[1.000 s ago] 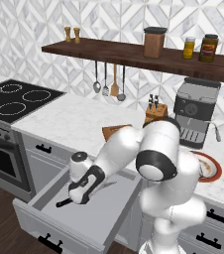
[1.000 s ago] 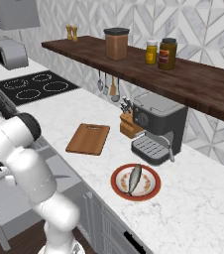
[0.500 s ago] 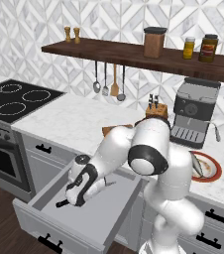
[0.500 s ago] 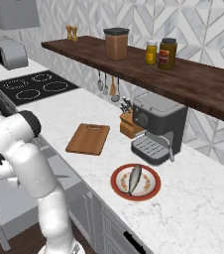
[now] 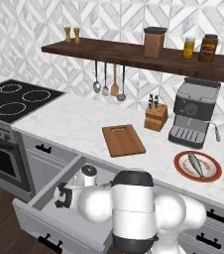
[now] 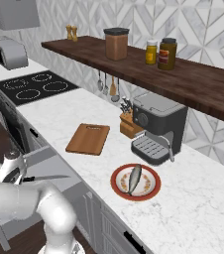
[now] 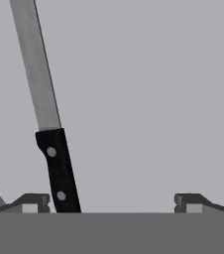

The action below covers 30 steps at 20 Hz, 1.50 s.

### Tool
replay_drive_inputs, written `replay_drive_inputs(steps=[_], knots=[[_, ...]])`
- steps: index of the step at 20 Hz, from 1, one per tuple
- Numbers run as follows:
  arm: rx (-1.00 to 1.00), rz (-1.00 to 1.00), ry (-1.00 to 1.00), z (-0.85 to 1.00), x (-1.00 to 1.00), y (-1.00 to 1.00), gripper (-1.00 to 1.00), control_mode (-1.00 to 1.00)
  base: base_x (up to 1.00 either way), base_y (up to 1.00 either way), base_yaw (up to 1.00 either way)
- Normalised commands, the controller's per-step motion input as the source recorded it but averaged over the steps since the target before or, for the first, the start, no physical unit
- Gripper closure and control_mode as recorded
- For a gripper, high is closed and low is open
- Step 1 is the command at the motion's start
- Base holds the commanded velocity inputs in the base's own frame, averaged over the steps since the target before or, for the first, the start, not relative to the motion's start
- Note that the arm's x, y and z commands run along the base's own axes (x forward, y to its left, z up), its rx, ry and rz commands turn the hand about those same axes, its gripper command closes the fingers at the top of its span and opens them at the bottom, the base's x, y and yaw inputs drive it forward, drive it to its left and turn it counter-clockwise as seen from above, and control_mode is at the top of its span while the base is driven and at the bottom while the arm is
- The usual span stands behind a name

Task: Pick up the knife from the drawer and place it on the cutting board. Then place the meat from the plate to the cutting board.

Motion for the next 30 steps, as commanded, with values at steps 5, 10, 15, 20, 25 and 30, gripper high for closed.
replay_drive_inputs(steps=[5, 10, 15, 20, 25, 30], knots=[[-0.05, -0.06, 0.00, 0.04, 0.00, 0.40, -1.00, -1.00, 0.00, 0.00, 0.00], [-0.06, -0.04, 0.04, 0.03, 0.18, 0.37, -1.00, -1.00, 0.00, 0.00, 0.00], [0.00, 0.00, 0.20, 0.00, 0.33, 0.05, -1.00, -1.00, 0.00, 0.00, 0.00], [0.00, 0.00, 0.01, 0.00, 0.08, 0.00, -1.00, -1.00, 0.00, 0.00, 0.00], [0.00, 0.00, -0.09, 0.00, 0.00, -0.03, -1.00, -1.00, 0.00, 0.00, 0.00], [0.00, -0.01, -0.01, 0.00, 0.09, -0.16, -1.00, -1.00, 0.00, 0.00, 0.00]])
